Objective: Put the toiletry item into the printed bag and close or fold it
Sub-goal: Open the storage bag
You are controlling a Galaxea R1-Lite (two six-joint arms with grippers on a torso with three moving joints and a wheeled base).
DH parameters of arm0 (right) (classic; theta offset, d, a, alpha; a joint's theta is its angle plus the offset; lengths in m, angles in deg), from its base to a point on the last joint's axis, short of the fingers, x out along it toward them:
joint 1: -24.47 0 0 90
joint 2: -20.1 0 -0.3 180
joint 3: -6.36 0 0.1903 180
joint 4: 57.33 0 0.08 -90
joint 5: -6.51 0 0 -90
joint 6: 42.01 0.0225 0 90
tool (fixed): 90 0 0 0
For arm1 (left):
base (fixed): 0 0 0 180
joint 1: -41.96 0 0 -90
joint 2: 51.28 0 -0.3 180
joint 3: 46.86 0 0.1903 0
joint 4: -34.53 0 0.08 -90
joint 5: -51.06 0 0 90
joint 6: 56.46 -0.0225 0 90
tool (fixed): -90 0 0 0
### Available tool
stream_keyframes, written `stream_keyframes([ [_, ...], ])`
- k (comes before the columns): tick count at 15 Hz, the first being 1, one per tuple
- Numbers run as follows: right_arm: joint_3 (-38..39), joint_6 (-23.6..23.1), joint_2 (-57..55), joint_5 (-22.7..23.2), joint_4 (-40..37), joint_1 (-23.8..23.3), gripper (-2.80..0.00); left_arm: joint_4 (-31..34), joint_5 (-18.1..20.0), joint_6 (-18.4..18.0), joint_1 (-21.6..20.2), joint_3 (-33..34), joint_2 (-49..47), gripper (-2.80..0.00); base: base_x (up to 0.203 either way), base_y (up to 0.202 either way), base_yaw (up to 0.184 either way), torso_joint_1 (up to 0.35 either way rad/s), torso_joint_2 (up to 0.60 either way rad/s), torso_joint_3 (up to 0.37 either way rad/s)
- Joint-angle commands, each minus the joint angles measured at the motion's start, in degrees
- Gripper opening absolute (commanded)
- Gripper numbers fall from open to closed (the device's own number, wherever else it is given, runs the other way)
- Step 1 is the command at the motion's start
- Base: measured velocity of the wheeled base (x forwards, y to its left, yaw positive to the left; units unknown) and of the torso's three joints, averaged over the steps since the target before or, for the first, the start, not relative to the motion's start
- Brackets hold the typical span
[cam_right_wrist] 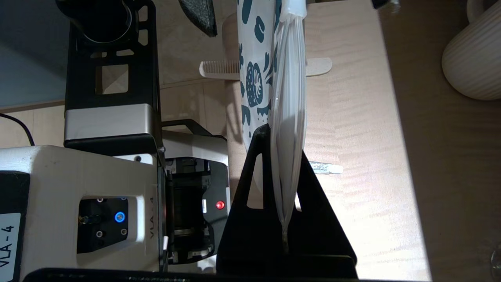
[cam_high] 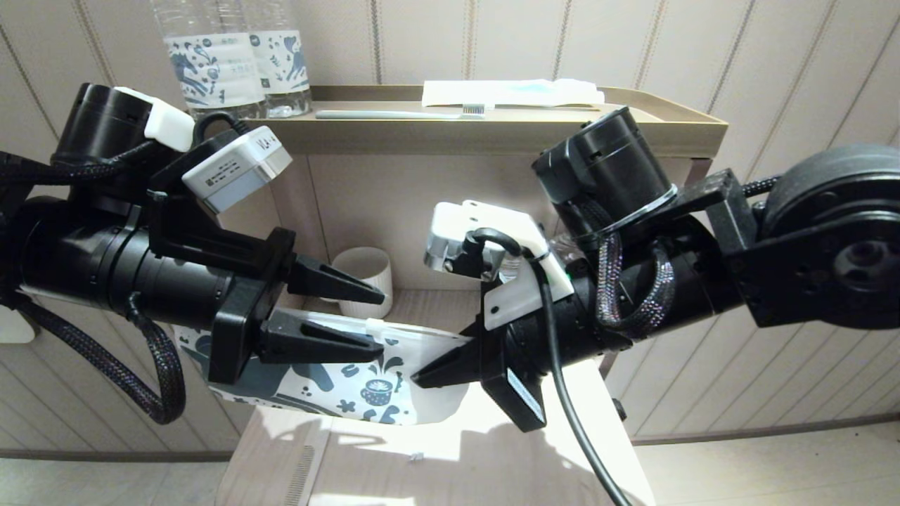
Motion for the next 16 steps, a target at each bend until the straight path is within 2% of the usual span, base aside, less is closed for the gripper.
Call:
stream_keyframes([
  [1, -0.1, -0.1, -0.1, 0.2, -0.1, -0.2, -2.8, 0.1, 0.3, -0.1, 0.0, -0.2, 0.0, -2.8, 0.0, 0.0, 0.0, 0.0, 0.0, 0.0],
  [13, 1.5, 0.2, 1.8, 0.2, -0.2, -0.5, -2.8, 0.3, 0.2, -0.3, 0.2, 0.7, 1.0, -2.8, 0.0, 0.0, 0.0, 0.0, 0.0, 0.0],
  [16, 2.7, 0.2, 2.9, 0.2, -0.2, -1.3, -2.8, 0.2, -1.6, -0.6, -0.1, 2.1, 2.3, -2.8, 0.0, 0.0, 0.0, 0.0, 0.0, 0.0],
])
